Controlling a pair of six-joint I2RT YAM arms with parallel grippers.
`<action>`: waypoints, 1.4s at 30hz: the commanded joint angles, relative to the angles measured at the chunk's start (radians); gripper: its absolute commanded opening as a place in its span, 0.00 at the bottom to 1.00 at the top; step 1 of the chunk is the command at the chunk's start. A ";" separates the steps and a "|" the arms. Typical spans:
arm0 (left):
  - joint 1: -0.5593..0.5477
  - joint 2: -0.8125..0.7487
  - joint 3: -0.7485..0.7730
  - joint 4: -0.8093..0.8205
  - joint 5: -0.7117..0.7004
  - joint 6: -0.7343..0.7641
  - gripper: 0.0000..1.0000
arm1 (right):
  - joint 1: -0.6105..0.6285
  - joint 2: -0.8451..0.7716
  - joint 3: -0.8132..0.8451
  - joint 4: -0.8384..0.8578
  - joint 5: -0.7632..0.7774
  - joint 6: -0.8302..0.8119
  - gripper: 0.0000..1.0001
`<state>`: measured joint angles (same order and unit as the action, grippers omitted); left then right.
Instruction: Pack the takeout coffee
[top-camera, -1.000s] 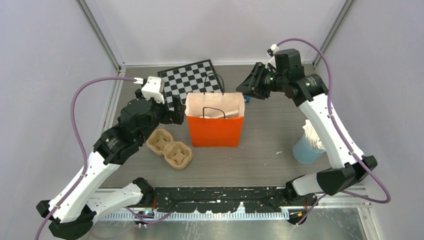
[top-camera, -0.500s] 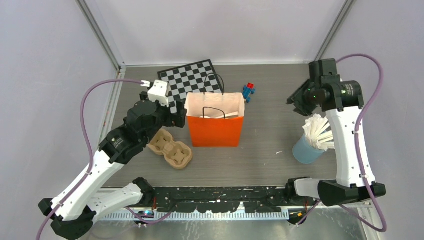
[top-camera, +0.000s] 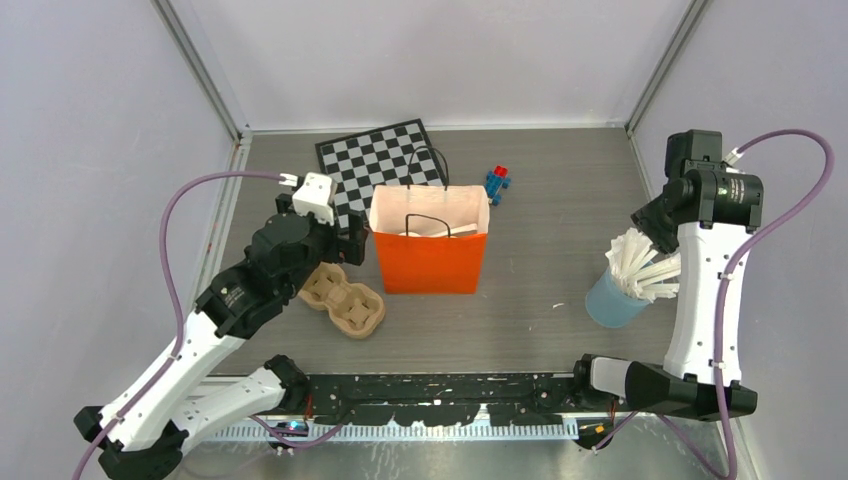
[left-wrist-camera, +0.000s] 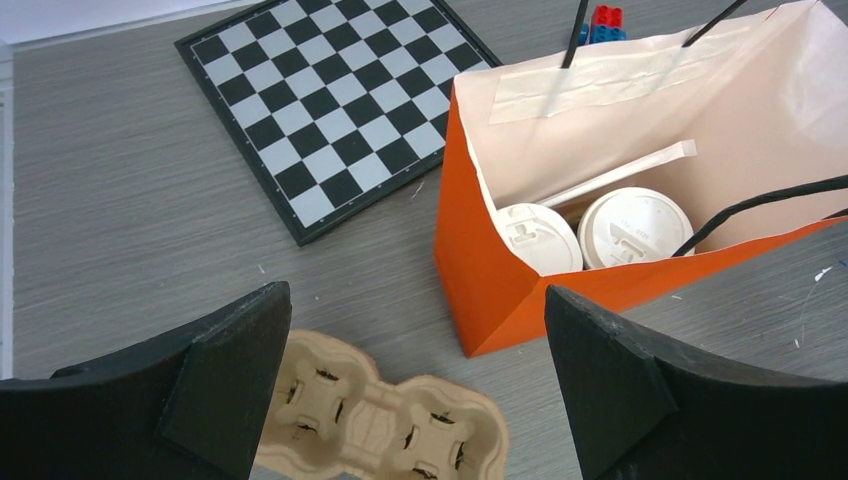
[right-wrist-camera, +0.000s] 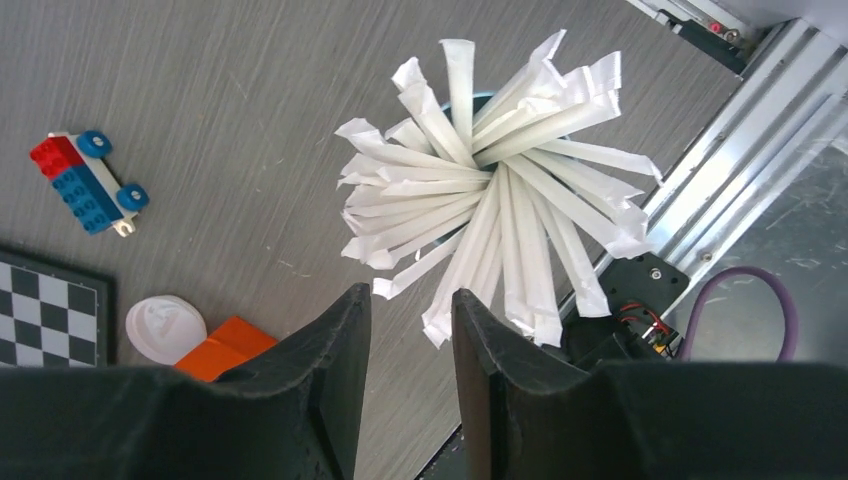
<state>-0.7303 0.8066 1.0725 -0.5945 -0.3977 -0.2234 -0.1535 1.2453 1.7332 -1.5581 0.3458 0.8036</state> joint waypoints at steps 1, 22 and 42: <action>0.006 -0.021 -0.020 0.048 -0.021 0.020 1.00 | -0.026 -0.024 -0.019 -0.082 0.017 -0.043 0.40; 0.006 -0.029 -0.049 0.061 -0.052 0.105 1.00 | -0.083 -0.045 -0.308 0.264 -0.124 -0.307 0.44; 0.005 0.028 -0.013 0.077 -0.023 0.141 1.00 | -0.085 -0.050 -0.334 0.363 -0.037 -0.369 0.36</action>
<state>-0.7303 0.8295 1.0153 -0.5735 -0.4259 -0.1089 -0.2325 1.2236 1.3987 -1.2221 0.2832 0.4465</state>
